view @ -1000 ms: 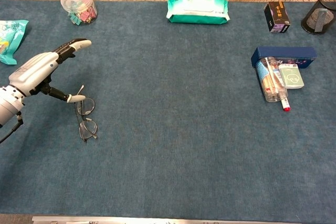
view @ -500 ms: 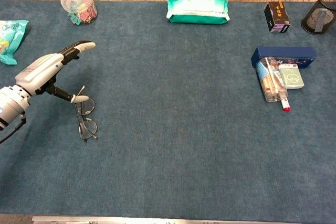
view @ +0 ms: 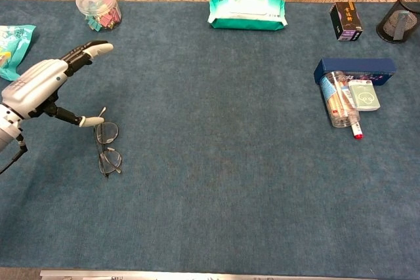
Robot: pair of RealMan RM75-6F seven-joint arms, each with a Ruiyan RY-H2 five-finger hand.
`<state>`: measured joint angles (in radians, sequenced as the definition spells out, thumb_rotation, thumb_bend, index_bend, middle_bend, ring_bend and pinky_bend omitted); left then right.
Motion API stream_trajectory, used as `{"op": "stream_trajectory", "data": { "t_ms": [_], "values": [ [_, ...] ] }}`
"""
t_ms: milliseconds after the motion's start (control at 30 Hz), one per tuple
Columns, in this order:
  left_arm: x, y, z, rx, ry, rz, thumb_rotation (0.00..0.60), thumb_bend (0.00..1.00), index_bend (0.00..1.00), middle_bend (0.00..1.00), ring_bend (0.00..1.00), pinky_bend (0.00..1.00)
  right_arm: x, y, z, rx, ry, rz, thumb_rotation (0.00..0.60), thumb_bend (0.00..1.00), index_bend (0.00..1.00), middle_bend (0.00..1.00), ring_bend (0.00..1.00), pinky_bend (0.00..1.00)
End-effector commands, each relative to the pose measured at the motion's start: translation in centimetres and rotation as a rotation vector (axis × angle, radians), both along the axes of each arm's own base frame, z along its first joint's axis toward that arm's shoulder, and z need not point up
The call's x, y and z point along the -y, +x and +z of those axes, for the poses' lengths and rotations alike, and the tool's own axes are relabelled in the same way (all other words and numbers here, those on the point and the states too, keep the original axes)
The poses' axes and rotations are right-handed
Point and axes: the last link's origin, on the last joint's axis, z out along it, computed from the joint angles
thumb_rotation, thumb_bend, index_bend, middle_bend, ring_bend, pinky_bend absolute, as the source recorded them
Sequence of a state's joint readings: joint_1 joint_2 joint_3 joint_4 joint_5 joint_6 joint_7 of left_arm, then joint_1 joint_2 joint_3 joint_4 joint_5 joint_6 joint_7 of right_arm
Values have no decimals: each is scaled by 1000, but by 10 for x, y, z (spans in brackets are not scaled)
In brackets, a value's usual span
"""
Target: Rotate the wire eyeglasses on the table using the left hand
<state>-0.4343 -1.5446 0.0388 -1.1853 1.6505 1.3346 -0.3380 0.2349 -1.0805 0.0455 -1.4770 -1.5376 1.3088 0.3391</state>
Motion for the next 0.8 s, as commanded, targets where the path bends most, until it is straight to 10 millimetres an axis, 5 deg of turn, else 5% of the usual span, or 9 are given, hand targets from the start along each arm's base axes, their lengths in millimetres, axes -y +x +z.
{"op": "stream_trajectory", "data": {
  "t_ms": [33,800],
  "values": [
    [-1,-3,4,-4,6,17,600,74,20,0,0,149,-1,2,1,-3,-3,5,600,0,0,76,0,211],
    [-12,-28,-6,-25,-25,88,600,74,20,0,0,149,0,3,-3,-20,8,-12,600,0,0,76,0,210]
  ]
}}
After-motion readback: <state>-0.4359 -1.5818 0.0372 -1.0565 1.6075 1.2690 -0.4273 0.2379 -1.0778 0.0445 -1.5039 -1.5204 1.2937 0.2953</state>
